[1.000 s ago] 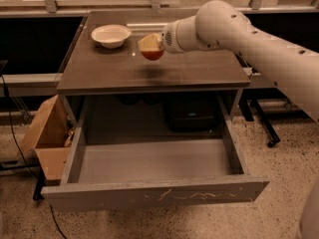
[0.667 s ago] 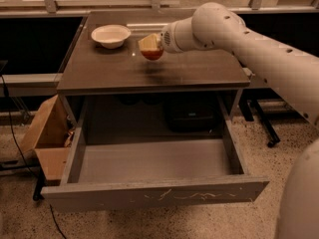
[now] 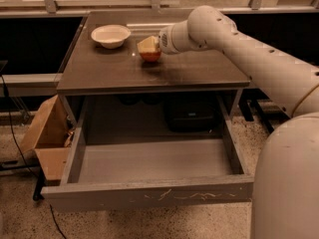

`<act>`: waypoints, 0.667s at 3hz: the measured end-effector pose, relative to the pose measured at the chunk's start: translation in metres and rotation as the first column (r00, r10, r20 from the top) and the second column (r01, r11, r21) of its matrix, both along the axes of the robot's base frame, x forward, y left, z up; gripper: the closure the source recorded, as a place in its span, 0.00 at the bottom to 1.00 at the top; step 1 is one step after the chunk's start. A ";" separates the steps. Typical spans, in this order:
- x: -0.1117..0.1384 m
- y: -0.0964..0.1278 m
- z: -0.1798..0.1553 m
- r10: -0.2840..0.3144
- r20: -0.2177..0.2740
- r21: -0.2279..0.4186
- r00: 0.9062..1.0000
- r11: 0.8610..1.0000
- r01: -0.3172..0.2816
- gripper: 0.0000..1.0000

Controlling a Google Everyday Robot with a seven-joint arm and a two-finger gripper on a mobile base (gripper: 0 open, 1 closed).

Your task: Pick apple from top drawer and place on counter

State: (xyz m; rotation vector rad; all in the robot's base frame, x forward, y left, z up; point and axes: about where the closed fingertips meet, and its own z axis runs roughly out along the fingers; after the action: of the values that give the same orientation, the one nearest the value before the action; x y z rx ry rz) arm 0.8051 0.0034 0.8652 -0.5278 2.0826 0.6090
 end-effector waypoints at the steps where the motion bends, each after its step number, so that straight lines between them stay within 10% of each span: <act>1: 0.005 0.001 -0.005 0.006 -0.006 0.003 1.000 1.000 -0.006 0.26; 2: 0.004 0.001 -0.005 0.006 -0.006 0.003 1.000 1.000 -0.006 0.03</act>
Offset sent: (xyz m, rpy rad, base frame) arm 0.0061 -0.0075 -0.0067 -0.0005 0.0047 -0.0048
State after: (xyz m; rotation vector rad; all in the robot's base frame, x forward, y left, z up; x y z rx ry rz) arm 0.8095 0.0043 0.8600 -0.5311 2.0867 0.6175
